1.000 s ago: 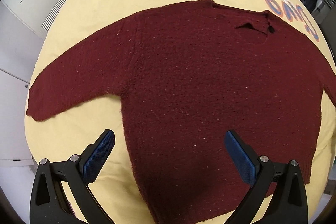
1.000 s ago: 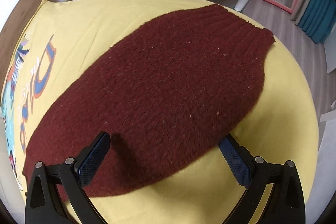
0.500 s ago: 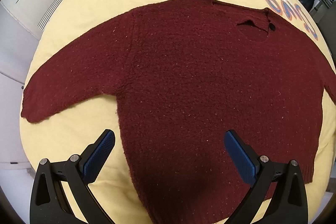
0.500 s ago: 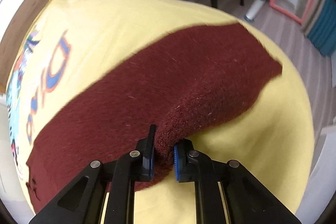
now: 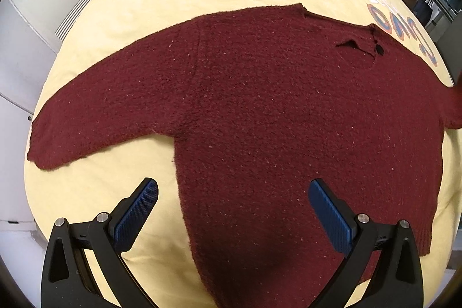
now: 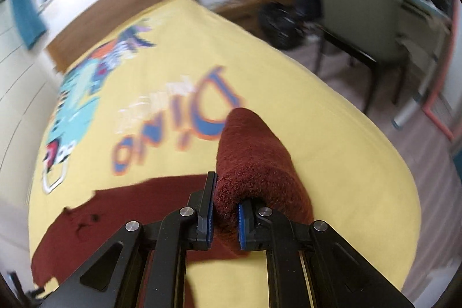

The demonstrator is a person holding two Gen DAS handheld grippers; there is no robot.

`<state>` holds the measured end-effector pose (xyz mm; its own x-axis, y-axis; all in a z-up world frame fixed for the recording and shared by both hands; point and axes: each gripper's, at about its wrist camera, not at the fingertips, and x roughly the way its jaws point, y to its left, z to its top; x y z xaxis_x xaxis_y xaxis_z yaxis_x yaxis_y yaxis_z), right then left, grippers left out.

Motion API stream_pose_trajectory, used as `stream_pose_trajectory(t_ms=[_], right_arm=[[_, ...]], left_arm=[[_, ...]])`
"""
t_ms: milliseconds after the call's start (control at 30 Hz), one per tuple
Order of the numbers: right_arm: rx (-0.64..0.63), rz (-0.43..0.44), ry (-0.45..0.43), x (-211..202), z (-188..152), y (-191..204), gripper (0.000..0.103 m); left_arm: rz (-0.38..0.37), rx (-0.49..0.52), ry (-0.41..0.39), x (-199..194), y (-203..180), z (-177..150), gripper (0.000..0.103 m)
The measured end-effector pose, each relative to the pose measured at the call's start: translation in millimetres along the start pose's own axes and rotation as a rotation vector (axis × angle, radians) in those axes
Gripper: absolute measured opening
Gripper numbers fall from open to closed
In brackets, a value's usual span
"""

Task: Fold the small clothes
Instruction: 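Lift the sleeve with the right gripper and fold it across the sweater body, then release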

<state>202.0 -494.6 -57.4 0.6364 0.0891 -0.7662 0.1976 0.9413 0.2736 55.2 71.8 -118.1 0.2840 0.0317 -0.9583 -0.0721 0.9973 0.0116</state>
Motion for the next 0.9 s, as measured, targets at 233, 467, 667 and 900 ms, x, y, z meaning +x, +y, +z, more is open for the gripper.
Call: stream_pose_trajectory(t_ms=[233,467,667,900], right_arm=[[-0.119,0.146,0.001,-1.9,-1.1,107.7,0.012],[-0.192,0.263,0.053,12.8,-15.1,195.6,0.012],[-0.259,0.311,0.168,45.5,-58.0,245.5,0.012],[-0.329,0.27,0.352,94.8,-133.5,263.4,0.012]], left_arm=[[-0.001,-0.012,-0.003,8.9,11.0,7.6,0.102],[-0.034,0.004,-0.024,11.5,13.0,23.7,0.102],[-0.038,0.0,-0.026,18.1,18.9,32.4,0.102],[-0.029,-0.012,0.004,32.1,22.4,30.8,0.102]])
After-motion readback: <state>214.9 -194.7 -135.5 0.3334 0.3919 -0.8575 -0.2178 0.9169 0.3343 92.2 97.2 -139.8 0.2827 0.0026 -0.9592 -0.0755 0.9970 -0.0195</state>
